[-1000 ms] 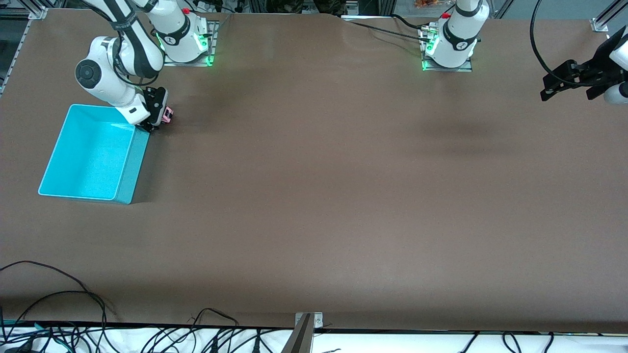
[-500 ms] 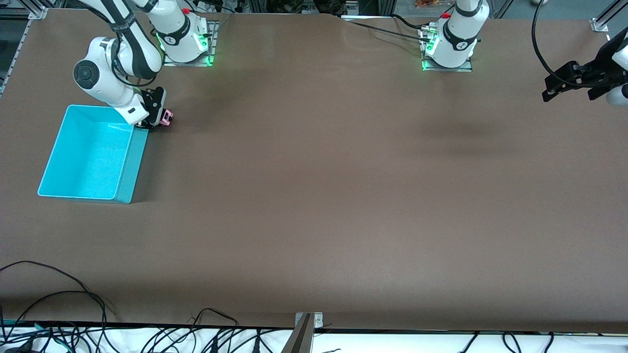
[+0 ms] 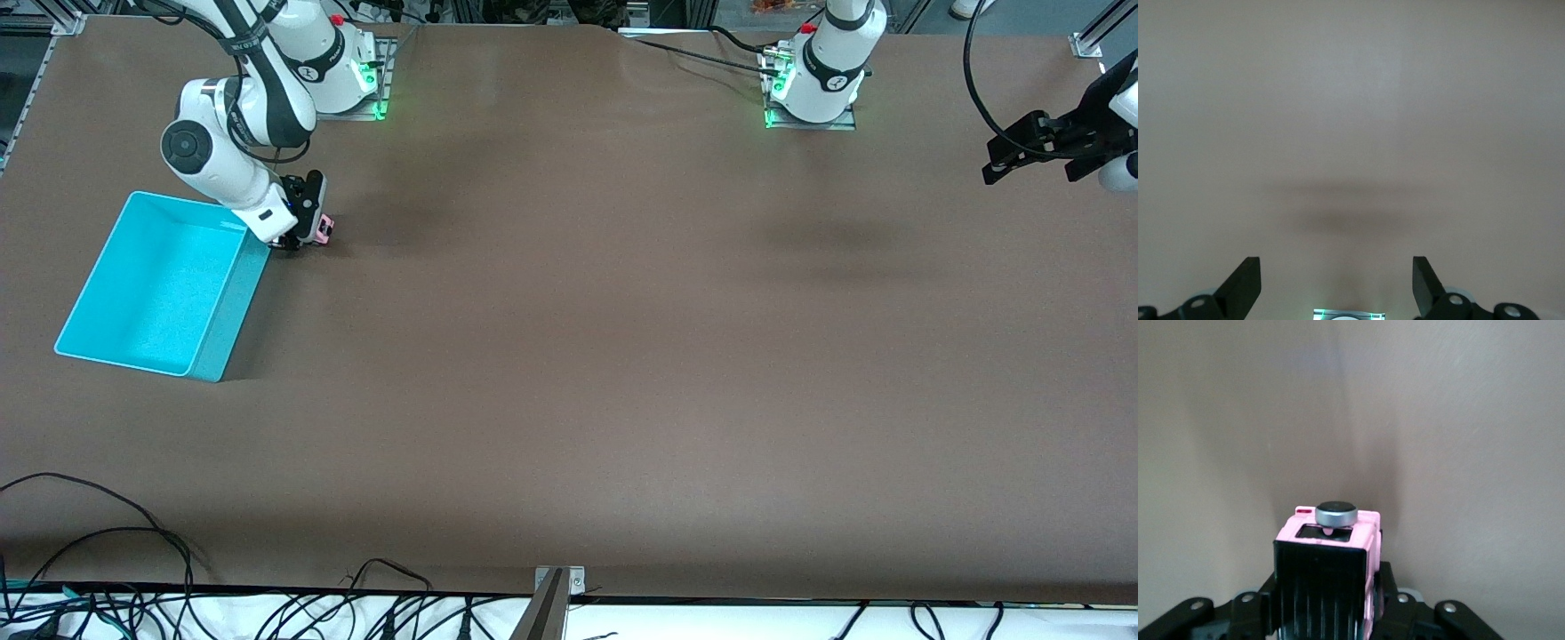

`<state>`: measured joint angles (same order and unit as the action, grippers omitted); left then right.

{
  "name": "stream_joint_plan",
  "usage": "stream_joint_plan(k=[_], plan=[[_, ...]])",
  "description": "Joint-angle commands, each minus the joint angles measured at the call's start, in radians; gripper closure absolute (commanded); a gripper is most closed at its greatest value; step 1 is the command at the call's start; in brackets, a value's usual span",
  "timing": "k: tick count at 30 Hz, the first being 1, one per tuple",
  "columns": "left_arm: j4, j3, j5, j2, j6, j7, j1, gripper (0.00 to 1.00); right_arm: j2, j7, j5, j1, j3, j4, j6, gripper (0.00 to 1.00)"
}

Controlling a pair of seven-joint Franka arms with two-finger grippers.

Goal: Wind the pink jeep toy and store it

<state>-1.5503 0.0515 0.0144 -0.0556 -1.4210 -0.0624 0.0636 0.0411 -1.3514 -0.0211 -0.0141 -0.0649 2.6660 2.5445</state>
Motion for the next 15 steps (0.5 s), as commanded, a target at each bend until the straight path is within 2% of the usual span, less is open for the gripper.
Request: stream_joint_plan(k=[1,9,15], plan=[[0.041,0.002,-0.011,0.019,0.027,0.001,-0.002,0.0,-0.012,0.047,0.052,0.0,-0.058,-0.182,-0.231,1.0],[0.039,0.002,-0.013,0.019,0.027,-0.001,-0.002,0.0,-0.009,0.041,0.059,-0.003,-0.056,-0.394,-0.452,1.0],[0.039,0.002,-0.014,0.019,0.027,0.001,-0.002,0.0,-0.006,-0.017,0.058,-0.007,0.031,-0.478,-0.521,1.0]])
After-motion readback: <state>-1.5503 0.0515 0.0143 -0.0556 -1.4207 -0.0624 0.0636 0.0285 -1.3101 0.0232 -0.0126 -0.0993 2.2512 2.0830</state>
